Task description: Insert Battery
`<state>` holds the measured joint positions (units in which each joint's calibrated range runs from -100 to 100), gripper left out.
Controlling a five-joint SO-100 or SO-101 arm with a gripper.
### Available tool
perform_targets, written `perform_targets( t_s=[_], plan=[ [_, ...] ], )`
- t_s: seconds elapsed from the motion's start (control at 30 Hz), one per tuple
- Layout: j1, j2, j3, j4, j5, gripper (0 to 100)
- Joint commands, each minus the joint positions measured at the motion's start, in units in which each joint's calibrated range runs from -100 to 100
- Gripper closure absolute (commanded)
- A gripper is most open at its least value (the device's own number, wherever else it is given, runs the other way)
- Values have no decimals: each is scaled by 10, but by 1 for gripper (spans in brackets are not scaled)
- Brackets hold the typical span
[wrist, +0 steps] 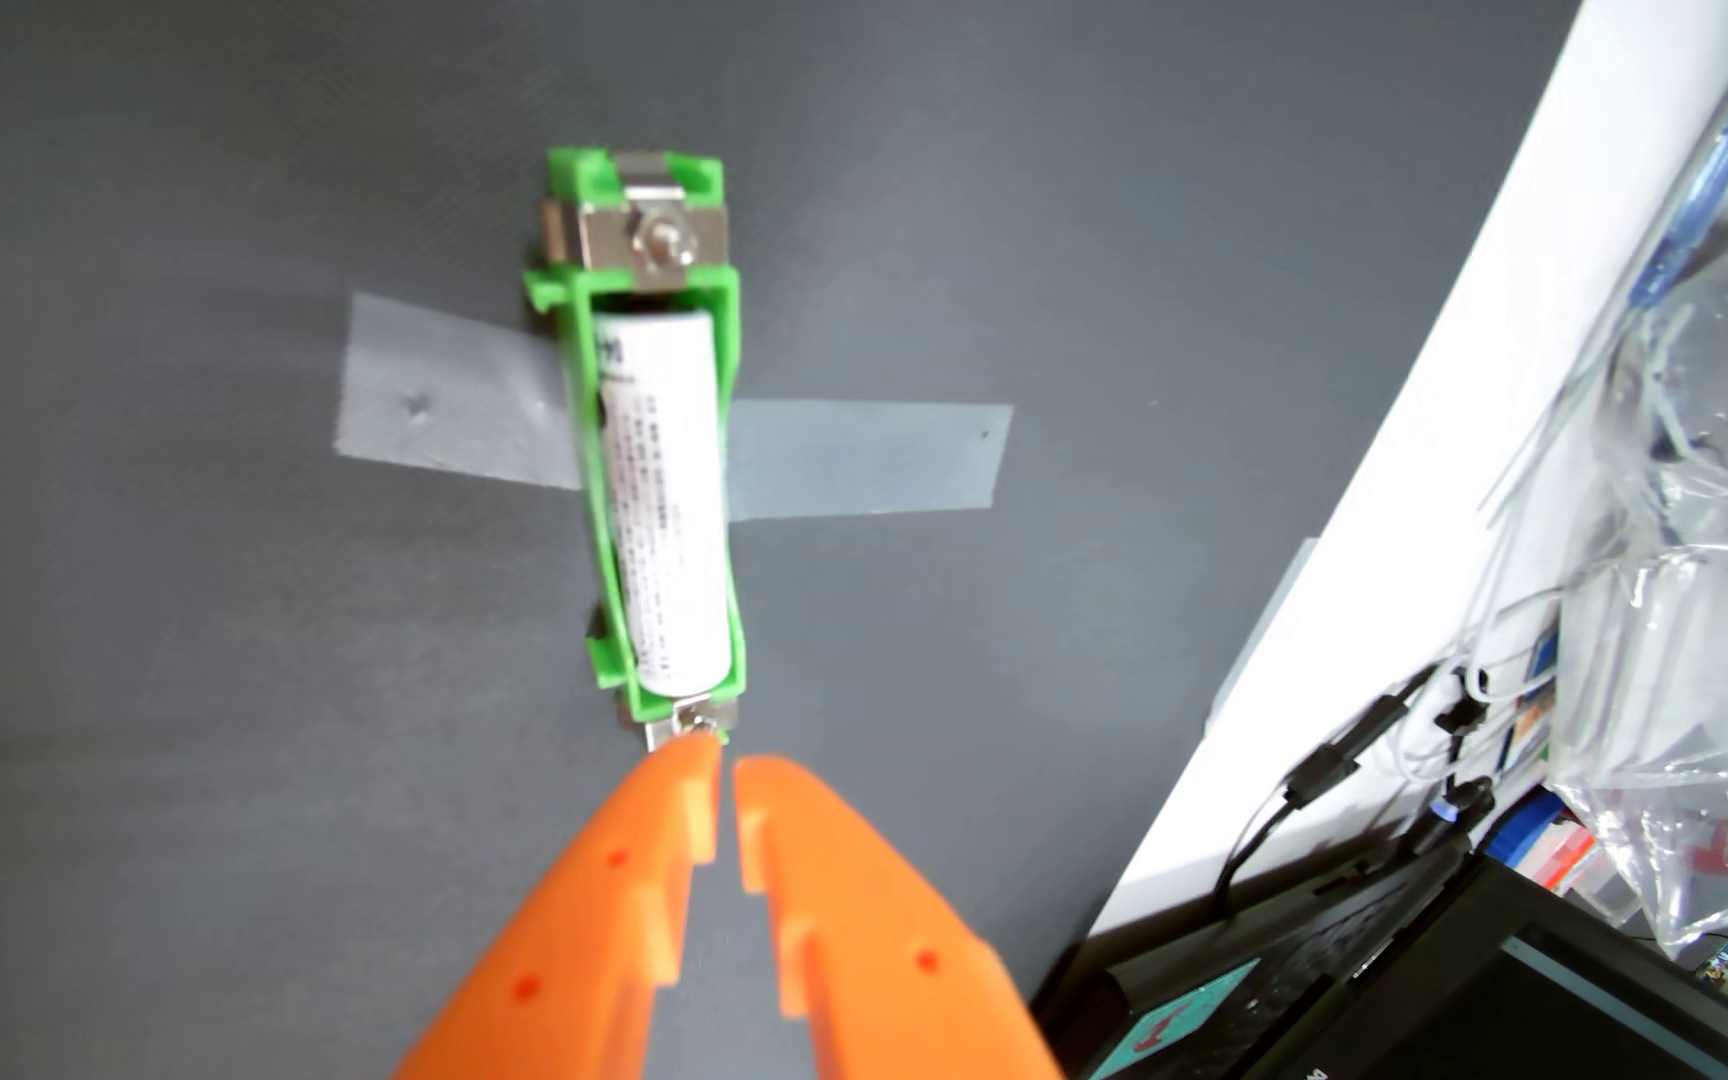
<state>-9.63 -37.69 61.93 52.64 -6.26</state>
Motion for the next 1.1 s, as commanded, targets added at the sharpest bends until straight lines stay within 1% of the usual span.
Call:
perform_targets(
  t_s=[0.0, 0.17, 0.33, 1.07],
  plan=[
    [5, 23, -6, -19, -1, 99],
    [5, 91, -33, -26, -1, 99],
    [5, 117, -42, -26, -1, 99],
    [5, 121, -42, -28, -1, 99]
  ],
)
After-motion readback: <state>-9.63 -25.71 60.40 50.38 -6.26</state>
